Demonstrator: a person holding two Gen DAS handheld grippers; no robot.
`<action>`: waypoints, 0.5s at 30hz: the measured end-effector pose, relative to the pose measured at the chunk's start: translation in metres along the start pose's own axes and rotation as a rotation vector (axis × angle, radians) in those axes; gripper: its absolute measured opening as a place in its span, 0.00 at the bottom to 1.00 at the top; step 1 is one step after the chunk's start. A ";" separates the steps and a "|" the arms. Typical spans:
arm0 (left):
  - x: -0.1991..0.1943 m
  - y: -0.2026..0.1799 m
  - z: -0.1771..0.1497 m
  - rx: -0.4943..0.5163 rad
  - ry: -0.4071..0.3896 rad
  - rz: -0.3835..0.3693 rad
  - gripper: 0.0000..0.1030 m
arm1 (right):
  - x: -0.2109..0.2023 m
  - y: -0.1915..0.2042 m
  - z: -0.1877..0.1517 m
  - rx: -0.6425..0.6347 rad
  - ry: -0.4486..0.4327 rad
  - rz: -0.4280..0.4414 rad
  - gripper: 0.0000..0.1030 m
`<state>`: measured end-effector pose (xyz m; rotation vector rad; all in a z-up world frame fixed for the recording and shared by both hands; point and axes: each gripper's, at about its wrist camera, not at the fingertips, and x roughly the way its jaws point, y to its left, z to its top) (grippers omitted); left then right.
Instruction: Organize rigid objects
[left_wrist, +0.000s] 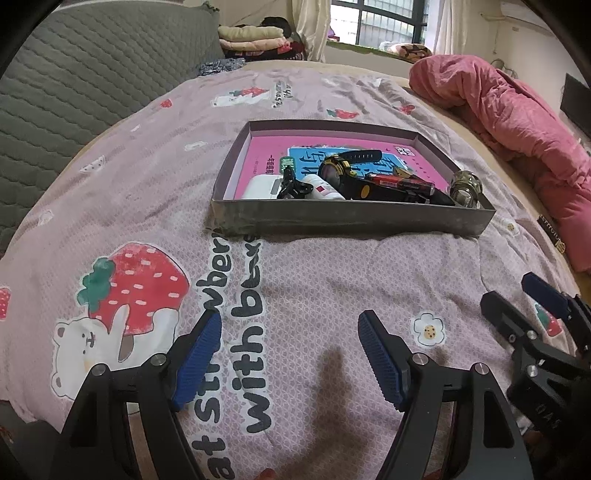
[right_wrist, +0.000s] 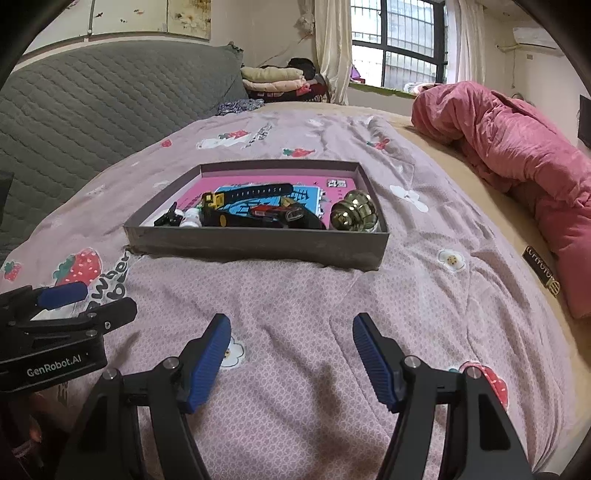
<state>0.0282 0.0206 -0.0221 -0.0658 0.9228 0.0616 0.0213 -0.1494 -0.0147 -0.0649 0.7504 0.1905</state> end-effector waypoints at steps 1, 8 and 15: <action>-0.001 0.001 0.000 -0.002 -0.002 0.000 0.75 | -0.001 -0.001 0.000 0.003 -0.006 -0.001 0.66; -0.004 0.004 0.003 -0.014 -0.019 -0.011 0.75 | -0.004 -0.004 0.003 0.015 -0.023 -0.008 0.66; -0.004 0.004 0.002 -0.017 -0.018 -0.008 0.75 | -0.002 -0.003 0.001 0.009 -0.017 -0.006 0.66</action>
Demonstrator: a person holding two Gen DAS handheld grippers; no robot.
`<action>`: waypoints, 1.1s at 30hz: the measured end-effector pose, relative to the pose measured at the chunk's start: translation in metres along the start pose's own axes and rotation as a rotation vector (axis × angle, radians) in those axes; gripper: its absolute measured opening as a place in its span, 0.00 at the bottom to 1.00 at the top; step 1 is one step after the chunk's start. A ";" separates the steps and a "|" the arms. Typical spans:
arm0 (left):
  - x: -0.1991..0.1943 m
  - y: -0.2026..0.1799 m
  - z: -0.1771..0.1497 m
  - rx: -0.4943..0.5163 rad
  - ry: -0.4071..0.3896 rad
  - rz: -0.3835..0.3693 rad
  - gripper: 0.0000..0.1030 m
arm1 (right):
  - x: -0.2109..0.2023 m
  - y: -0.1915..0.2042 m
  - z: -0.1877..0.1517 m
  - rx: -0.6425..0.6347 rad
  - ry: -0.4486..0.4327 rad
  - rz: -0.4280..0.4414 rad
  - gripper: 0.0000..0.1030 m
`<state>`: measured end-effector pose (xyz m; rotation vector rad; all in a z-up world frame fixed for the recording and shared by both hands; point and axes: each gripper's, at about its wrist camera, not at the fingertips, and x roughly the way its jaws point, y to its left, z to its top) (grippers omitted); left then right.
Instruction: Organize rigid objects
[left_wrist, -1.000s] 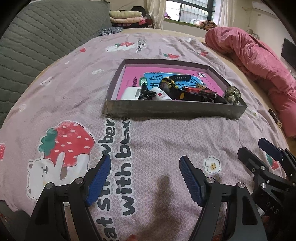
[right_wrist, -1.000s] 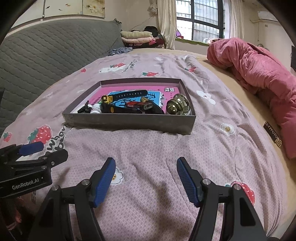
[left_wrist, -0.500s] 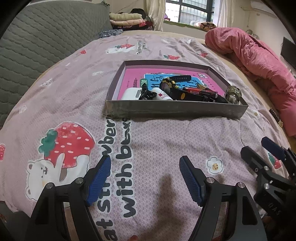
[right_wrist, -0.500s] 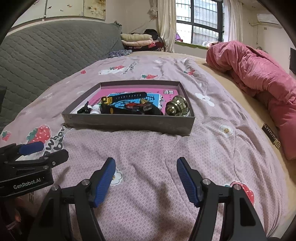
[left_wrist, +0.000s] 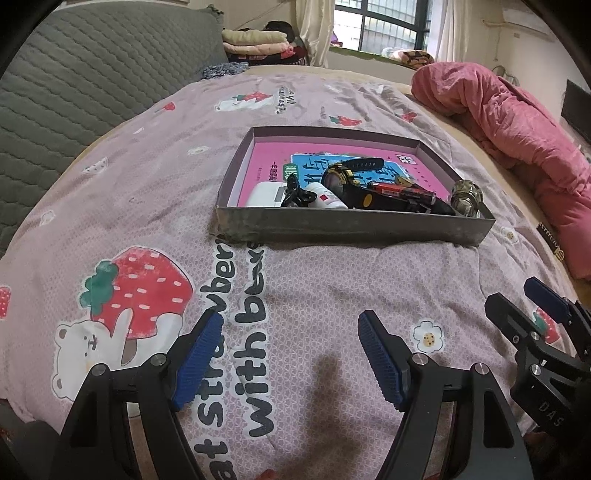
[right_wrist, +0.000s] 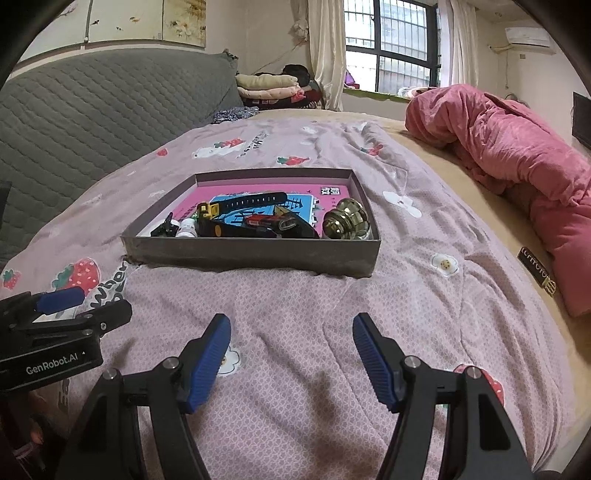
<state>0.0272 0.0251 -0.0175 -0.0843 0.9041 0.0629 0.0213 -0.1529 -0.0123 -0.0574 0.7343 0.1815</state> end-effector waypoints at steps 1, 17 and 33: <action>0.000 0.000 0.000 0.000 -0.001 0.000 0.75 | 0.000 0.000 0.000 0.001 0.000 -0.001 0.66; -0.003 -0.002 -0.002 0.005 0.001 -0.013 0.75 | 0.002 0.001 -0.003 0.008 0.016 0.013 0.66; 0.001 0.000 -0.003 0.000 0.011 -0.015 0.75 | 0.002 0.003 -0.005 0.004 0.022 0.011 0.66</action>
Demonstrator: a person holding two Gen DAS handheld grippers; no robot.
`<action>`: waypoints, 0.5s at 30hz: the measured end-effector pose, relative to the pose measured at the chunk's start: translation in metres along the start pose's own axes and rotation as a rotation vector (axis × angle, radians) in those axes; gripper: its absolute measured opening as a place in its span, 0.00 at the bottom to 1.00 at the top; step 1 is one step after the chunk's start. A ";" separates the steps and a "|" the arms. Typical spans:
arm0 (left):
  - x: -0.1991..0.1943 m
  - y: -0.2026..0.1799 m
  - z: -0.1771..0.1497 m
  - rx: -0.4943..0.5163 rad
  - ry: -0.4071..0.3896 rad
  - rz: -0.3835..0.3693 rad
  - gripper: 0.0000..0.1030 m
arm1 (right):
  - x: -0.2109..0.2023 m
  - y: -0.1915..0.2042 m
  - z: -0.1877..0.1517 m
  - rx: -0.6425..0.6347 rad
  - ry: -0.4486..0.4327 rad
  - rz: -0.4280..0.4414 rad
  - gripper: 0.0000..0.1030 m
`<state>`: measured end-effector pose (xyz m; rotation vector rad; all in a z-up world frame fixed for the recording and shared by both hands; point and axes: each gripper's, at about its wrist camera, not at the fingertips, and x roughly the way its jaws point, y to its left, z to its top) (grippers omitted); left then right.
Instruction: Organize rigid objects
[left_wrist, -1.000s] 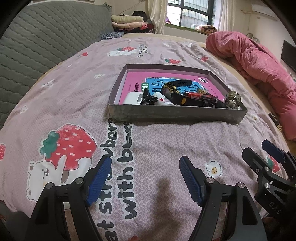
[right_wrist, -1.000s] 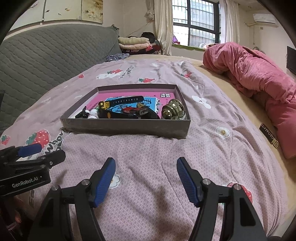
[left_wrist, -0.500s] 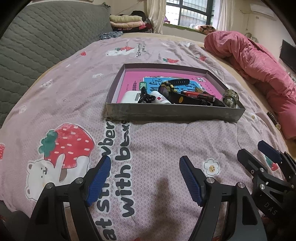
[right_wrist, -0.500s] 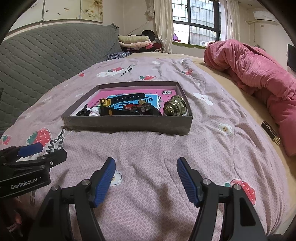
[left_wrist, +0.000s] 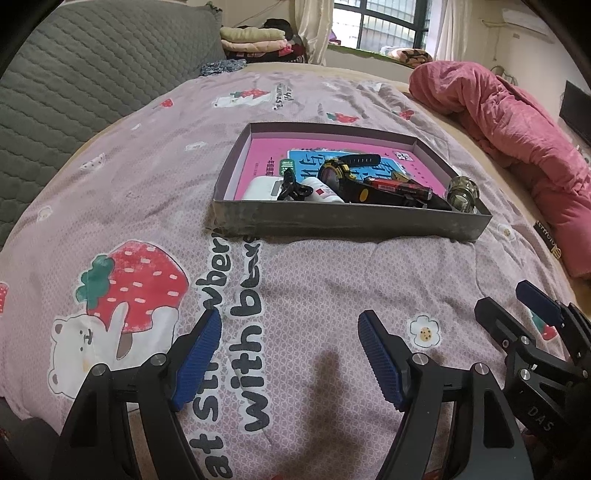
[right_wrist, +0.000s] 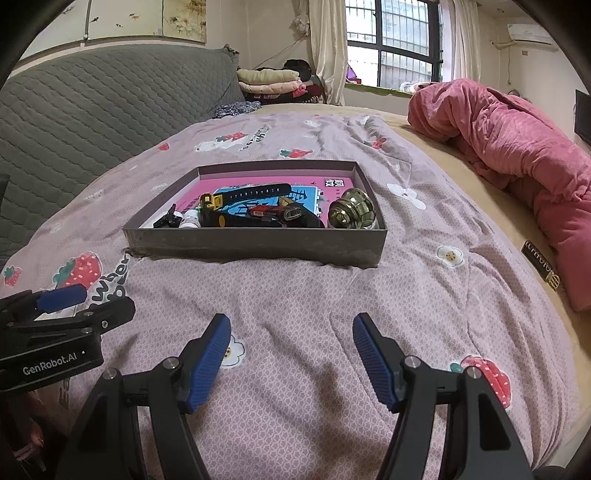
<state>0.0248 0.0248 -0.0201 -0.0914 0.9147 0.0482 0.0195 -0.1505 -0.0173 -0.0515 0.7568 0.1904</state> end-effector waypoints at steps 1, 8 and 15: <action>0.000 0.000 0.000 -0.001 -0.001 0.000 0.75 | -0.001 0.000 0.000 0.001 -0.001 -0.001 0.66; 0.001 0.000 0.000 -0.003 0.004 -0.001 0.75 | -0.002 0.000 0.000 -0.001 0.001 -0.004 0.66; 0.001 0.000 -0.001 -0.001 0.004 0.001 0.75 | -0.001 0.000 0.000 -0.005 0.004 -0.007 0.66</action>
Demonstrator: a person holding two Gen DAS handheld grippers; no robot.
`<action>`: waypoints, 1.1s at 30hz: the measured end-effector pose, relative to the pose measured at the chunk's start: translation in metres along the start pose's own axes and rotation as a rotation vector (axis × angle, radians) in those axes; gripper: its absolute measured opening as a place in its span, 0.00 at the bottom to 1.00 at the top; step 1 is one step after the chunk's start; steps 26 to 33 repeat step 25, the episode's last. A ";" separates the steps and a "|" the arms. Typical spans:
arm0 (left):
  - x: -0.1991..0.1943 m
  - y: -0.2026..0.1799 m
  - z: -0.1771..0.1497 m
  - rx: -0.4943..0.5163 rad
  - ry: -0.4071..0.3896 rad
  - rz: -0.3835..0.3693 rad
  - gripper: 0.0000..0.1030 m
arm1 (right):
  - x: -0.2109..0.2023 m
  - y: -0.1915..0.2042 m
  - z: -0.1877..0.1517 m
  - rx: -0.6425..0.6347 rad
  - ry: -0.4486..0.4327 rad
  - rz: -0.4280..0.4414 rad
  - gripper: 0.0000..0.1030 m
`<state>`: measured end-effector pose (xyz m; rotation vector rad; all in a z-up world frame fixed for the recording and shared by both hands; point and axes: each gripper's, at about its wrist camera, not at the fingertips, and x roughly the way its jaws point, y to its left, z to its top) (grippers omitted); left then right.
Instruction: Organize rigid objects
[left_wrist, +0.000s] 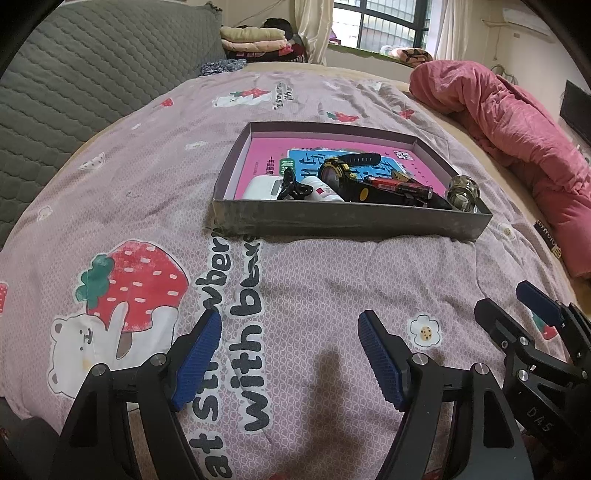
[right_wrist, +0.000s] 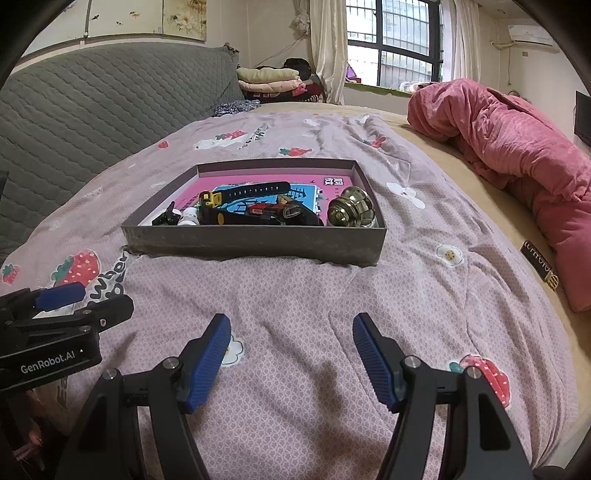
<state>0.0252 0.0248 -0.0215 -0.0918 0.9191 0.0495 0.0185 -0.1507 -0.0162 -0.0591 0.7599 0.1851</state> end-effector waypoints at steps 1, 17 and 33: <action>0.000 0.000 0.000 0.000 0.000 0.001 0.75 | 0.000 0.000 0.000 -0.001 -0.001 -0.001 0.66; 0.002 0.000 -0.001 0.004 0.000 0.013 0.75 | 0.004 -0.001 -0.002 -0.006 0.011 -0.010 0.66; 0.006 0.003 -0.001 0.002 -0.001 0.006 0.75 | 0.006 -0.002 -0.003 -0.009 0.014 -0.015 0.66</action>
